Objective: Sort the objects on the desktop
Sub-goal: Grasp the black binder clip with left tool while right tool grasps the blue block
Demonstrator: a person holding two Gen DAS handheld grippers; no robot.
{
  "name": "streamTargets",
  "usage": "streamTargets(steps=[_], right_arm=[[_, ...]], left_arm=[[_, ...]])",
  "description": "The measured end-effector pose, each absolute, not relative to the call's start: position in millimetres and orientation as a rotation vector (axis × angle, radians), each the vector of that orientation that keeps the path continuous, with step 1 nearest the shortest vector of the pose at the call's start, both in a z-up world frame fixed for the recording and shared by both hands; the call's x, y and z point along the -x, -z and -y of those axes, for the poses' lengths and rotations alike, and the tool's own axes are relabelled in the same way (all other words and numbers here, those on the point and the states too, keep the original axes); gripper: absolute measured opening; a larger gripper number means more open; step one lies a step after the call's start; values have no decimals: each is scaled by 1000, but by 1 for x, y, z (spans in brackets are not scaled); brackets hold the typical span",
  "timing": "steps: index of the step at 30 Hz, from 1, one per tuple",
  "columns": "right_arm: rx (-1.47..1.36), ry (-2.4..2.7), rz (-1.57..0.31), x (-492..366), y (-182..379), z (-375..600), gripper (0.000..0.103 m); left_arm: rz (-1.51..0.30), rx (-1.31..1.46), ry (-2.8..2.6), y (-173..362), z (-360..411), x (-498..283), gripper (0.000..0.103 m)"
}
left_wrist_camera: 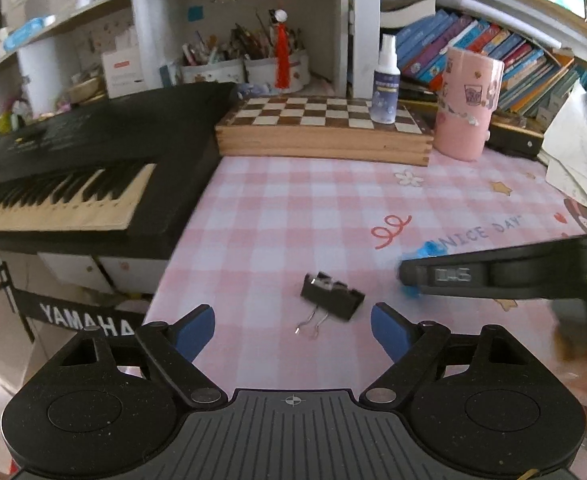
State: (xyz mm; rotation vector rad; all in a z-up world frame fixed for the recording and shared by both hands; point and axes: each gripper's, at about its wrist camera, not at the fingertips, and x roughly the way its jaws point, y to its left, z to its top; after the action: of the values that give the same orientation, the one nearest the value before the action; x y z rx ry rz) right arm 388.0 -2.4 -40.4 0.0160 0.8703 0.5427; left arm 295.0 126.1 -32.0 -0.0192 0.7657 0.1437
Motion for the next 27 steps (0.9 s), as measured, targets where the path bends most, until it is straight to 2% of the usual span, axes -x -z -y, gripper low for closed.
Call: streamTargets(steps=[14, 17, 18, 27], right_arm=[[-87, -485, -823, -362, 6, 62, 23], [-88, -475, -829, -356, 5, 67, 23], [-89, -468, -831, -354, 4, 70, 23], [-104, -379, -826, -332, 1, 95, 22]], left_arm=[[-803, -64, -22, 62, -114, -335, 69], [-788, -74, 14, 63, -114, -334, 58], [-785, -69, 26, 63, -114, -333, 47], [-754, 20, 10, 44, -109, -301, 46]])
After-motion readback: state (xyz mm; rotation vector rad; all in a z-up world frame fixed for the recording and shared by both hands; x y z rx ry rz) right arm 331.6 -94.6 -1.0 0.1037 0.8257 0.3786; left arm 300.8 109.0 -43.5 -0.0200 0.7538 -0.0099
